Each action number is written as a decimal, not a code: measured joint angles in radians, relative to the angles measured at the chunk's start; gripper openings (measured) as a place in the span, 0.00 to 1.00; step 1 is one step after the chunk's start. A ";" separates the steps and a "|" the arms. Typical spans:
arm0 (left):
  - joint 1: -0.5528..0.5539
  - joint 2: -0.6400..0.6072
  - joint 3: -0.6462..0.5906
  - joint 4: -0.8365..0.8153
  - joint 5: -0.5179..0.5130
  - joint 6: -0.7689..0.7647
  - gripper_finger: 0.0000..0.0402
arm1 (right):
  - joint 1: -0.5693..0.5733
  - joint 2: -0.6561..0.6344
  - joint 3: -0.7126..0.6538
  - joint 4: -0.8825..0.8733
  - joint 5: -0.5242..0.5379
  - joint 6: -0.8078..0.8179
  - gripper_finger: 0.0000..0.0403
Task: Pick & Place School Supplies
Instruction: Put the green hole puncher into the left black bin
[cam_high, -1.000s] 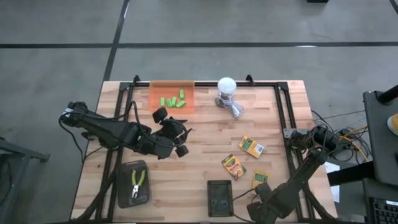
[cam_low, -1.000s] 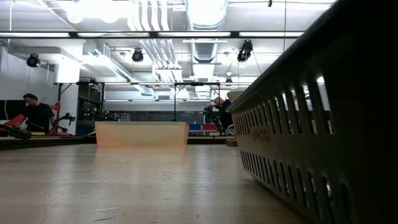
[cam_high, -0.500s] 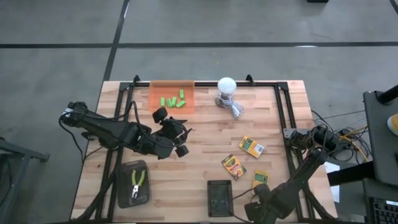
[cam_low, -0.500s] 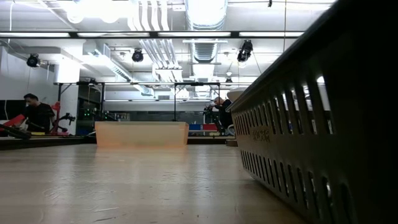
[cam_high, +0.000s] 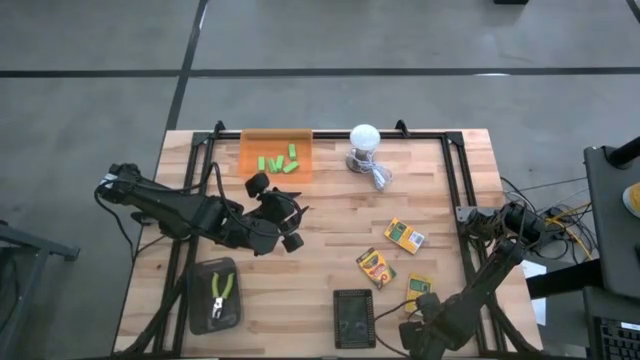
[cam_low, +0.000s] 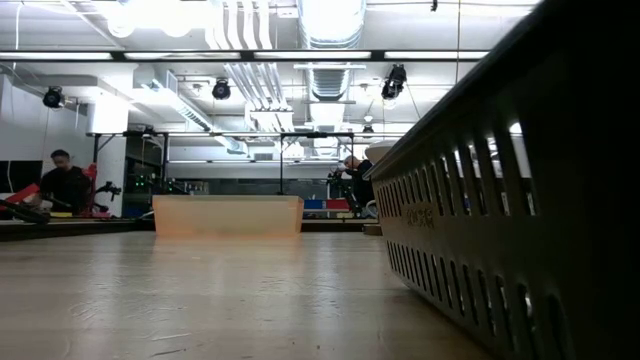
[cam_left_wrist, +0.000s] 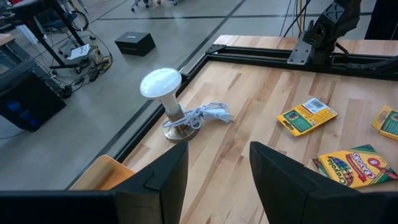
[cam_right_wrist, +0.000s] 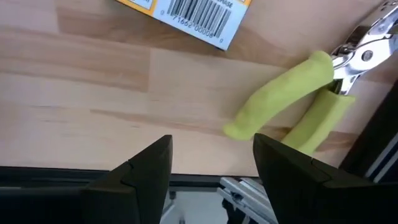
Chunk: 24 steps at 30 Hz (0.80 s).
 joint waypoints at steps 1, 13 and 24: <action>0.000 0.000 0.000 0.000 0.000 0.000 0.44 | 0.000 0.000 -0.002 0.001 -0.001 0.000 0.55; 0.000 0.000 0.000 0.000 0.000 0.000 0.44 | 0.016 0.000 -0.046 0.006 -0.017 0.012 0.55; 0.002 0.000 0.000 0.000 0.000 0.010 0.44 | 0.031 0.000 -0.081 0.016 -0.048 0.027 0.55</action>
